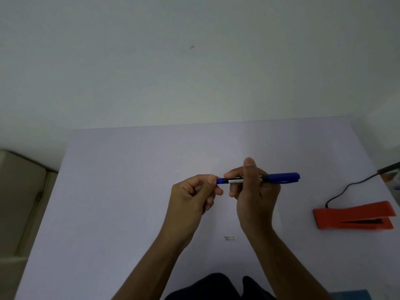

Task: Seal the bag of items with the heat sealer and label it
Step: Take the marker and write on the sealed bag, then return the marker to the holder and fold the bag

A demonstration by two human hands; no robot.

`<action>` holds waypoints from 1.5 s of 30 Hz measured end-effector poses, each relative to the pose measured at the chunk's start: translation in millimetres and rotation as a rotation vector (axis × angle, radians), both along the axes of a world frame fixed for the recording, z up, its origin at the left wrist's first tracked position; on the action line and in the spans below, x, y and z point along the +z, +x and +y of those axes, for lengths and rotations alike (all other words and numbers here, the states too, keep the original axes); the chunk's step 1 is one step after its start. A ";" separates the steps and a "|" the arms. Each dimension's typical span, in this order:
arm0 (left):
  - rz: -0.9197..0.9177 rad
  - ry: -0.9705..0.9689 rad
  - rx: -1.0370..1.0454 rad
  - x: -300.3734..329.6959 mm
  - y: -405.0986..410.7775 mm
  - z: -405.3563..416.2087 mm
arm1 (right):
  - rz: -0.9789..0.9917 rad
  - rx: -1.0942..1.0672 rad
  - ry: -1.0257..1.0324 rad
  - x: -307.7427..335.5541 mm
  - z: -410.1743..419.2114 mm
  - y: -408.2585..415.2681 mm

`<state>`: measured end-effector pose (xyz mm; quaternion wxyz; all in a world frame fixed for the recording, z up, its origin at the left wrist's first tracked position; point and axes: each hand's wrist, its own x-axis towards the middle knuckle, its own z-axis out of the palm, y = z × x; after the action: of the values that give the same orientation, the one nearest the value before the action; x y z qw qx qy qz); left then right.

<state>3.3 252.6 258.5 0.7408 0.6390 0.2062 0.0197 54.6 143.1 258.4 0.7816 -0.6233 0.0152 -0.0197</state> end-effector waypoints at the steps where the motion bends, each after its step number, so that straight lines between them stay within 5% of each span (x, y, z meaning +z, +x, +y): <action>1: -0.002 -0.009 -0.006 -0.3 1.6 1.3 | 0.000 0.001 0.001 -0.6 2.9 0.4; 7: -0.081 0.080 -0.064 -2.8 15.3 29.8 | -0.004 0.167 0.024 -10.4 17.0 12.8; 11: -0.053 0.386 0.023 -29.4 23.5 68.1 | 0.079 0.429 -0.089 -57.8 16.6 25.3; 15: 0.020 0.718 0.123 -70.6 22.9 106.6 | 0.283 0.332 -0.263 -129.3 9.4 18.6; 21: 0.235 0.850 -0.106 -139.4 17.9 114.8 | 0.410 0.295 -0.640 -213.4 2.2 -9.1; 26: 0.362 0.993 -0.288 -189.0 24.3 97.9 | 0.531 0.338 -0.665 -240.5 14.4 -18.5; 29: 0.388 0.925 -0.296 -215.9 27.5 84.7 | 0.578 0.310 -0.632 -250.3 23.8 -20.9; 35: 0.420 0.351 -0.031 -228.4 28.2 63.0 | 0.569 0.176 -0.585 -259.6 42.6 -6.9; 45: 0.333 0.247 0.071 -228.1 82.3 64.1 | 0.466 0.164 -0.597 -251.5 83.1 56.4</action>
<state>85.6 316.7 30.4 0.6113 0.7119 0.3440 -0.0350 111.0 226.2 6.9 0.5403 -0.8104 0.1359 0.1813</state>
